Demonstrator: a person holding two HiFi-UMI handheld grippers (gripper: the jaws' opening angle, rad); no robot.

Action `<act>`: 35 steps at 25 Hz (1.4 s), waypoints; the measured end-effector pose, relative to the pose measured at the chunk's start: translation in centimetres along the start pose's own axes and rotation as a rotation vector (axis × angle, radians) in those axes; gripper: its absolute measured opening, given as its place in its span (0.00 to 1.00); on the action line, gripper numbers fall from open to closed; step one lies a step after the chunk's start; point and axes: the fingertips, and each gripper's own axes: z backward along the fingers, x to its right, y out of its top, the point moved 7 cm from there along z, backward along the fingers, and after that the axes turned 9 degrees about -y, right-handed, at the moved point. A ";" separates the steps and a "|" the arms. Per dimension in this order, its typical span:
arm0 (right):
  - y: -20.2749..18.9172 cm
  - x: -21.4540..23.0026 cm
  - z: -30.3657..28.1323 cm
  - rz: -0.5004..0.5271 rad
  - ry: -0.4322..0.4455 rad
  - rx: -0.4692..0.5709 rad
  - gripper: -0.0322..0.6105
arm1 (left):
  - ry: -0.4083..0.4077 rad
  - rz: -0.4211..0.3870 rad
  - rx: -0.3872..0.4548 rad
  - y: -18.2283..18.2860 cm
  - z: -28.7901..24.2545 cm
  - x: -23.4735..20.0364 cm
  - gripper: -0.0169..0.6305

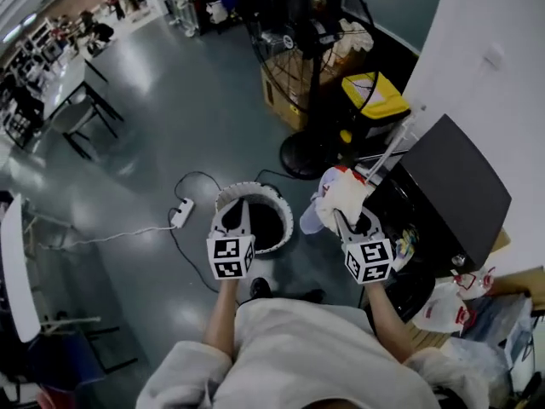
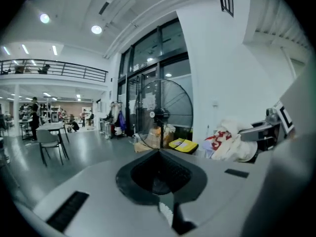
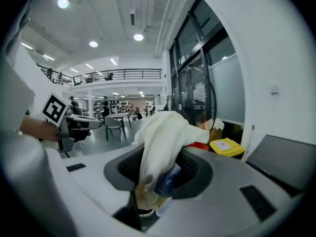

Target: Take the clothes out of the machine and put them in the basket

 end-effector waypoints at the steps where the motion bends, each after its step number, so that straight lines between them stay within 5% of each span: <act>1: 0.9 -1.6 -1.1 0.016 0.035 0.012 0.28 | 0.029 0.010 0.001 -0.3 1.2 -1.5 0.05; 7: 3.9 -11.5 -7.6 0.080 0.163 0.033 0.28 | 0.148 0.059 -0.006 -1.7 7.0 -10.3 0.05; 13: 2.6 -18.2 -13.5 0.092 0.209 -0.033 0.28 | 0.169 0.096 -0.048 -4.1 8.6 -16.0 0.05; 30: -16.5 -26.4 -28.5 0.133 0.317 -0.411 0.31 | 0.082 0.237 -0.198 -15.4 2.0 -21.4 0.05; 31: -17.7 -26.7 -29.2 0.137 0.324 -0.447 0.35 | 0.085 0.240 -0.200 -15.8 1.8 -21.6 0.05; 33: -20.1 -27.1 -30.5 0.162 0.324 -0.543 0.68 | 0.087 0.245 -0.203 -16.1 1.6 -22.2 0.05; 35: -21.0 -27.3 -30.7 0.178 0.318 -0.579 0.71 | 0.081 0.242 -0.205 -16.0 1.4 -22.6 0.05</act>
